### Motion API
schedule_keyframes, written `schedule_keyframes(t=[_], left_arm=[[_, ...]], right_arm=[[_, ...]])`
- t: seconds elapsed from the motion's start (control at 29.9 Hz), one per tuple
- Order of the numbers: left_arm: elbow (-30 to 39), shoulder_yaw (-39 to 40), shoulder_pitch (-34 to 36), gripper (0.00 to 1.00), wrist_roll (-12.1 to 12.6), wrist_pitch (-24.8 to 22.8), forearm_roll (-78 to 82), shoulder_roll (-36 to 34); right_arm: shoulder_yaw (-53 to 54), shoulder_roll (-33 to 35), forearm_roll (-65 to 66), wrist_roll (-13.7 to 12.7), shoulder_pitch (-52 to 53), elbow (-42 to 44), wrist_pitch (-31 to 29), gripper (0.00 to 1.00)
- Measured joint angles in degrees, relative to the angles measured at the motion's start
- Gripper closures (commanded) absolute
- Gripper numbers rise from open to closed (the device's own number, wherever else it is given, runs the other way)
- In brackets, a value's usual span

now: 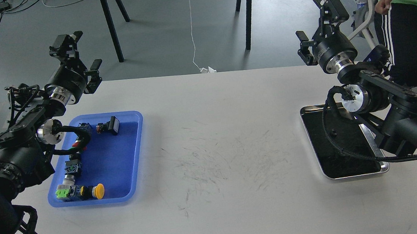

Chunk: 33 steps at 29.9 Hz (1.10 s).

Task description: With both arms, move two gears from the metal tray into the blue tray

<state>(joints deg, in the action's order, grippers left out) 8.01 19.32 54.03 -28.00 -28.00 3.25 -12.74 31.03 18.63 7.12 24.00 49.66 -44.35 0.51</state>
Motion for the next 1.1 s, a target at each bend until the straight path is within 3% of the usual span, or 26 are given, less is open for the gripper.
schedule_keyframes(t=[1.1], left_arm=[[-0.76, 0.71, 0.36, 0.02, 0.00, 0.00, -1.01, -0.39]], right_arm=[[0.00, -0.01, 0.00, 0.17, 0.04, -0.02, 0.32, 0.01]])
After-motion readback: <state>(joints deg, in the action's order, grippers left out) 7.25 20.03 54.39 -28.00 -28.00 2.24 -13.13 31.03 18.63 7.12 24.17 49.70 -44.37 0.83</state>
